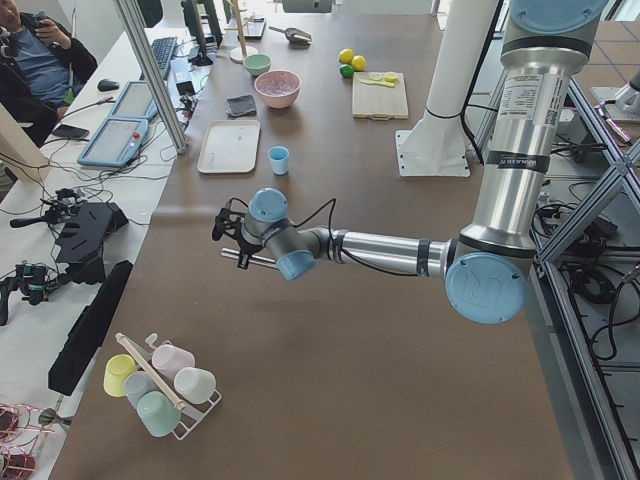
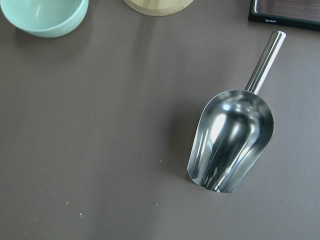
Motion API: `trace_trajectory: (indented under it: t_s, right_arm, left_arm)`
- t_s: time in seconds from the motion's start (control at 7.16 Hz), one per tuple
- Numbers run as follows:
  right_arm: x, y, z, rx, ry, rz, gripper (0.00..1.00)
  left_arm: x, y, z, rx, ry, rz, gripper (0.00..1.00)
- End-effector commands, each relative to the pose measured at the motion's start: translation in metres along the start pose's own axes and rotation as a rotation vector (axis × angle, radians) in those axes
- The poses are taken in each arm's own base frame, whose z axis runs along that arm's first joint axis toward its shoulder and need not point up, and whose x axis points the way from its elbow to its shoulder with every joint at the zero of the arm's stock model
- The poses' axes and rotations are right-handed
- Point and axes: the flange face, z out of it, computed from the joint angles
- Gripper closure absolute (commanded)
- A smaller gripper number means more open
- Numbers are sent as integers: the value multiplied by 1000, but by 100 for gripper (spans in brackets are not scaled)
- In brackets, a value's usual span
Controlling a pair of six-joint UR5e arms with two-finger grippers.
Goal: Mash ice and strawberries in cup
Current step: 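Grasp the silver metal pestle upright with the left gripper, then lift the pestle with the left gripper and carry it over the cup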
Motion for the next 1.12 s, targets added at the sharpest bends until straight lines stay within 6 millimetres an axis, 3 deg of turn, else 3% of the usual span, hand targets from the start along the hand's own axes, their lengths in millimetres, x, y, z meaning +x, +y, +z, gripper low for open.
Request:
trace_trajectory:
  t_s: [0.0,0.14,0.42,0.56,0.7,0.84,0.98]
  right_arm:
    - [0,-1,-1,2,6,5,1]
    - [-1,-4,-2,6,8,-6,1]
    - [-4,3,-8,14,-8,-5,1]
    - [-6,10,-9,14,-10,-5,1]
    - [-3,24,-14,21,-21,9,1]
    - [1,38,-15,18,-19,27,1]
    - [7,43,-13,10,-4,41,1]
  left_arm:
    - [70,-62,-62,291,-6,-3,79]
    - [92,-77,-76,383,-14,-8,79]
    - [163,-90,-71,595,-45,15,80]
    - [220,-75,-54,705,-81,17,80]
    - [304,-34,-21,734,-65,39,80]
    - [366,-39,-7,793,-105,32,80]
    - [390,-35,8,774,-128,44,80]
